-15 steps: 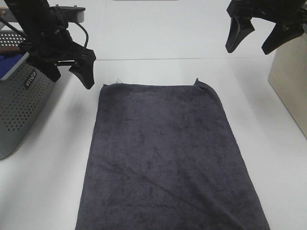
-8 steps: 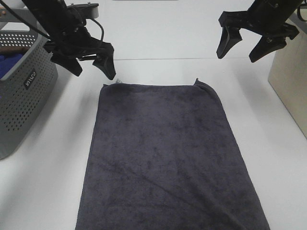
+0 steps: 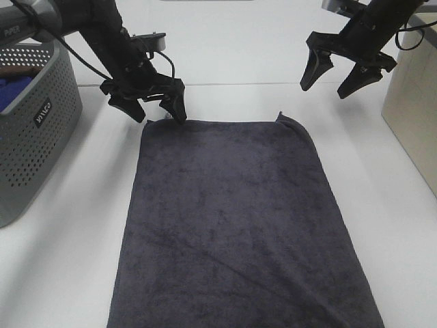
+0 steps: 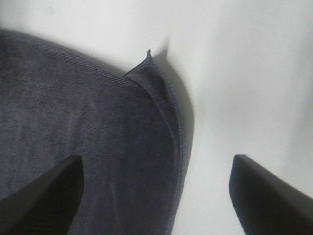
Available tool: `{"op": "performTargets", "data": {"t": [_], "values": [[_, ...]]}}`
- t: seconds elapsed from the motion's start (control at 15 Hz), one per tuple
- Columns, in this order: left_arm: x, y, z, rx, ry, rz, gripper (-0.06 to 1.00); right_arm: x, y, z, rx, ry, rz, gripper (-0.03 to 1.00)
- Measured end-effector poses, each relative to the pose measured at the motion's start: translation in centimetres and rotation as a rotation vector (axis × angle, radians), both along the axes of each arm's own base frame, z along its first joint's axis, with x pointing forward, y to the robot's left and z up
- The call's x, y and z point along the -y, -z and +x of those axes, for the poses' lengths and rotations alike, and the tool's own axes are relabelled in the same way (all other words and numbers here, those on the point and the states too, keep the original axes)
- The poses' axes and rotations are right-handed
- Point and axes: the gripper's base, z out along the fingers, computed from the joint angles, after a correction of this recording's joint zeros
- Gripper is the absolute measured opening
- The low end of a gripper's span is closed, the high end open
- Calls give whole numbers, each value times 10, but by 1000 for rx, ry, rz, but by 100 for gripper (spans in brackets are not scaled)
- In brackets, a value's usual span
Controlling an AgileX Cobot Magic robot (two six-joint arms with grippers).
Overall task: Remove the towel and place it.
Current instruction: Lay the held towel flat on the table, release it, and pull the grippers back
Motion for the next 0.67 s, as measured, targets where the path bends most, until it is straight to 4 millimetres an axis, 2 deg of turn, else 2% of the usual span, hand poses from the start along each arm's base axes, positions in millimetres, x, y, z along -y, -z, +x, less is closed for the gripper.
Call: {"op": "performTargets", "data": {"t": [0.13, 0.33, 0.67], "values": [[-15, 10, 8, -18, -43, -22, 89, 1, 17, 9, -11, -4, -11, 79], [-34, 12, 14, -27, -84, -79, 89, 0, 37, 20, -21, -1, -5, 79], [-33, 29, 20, 8, -78, -102, 89, -2, 66, 25, -58, 6, 14, 77]]}}
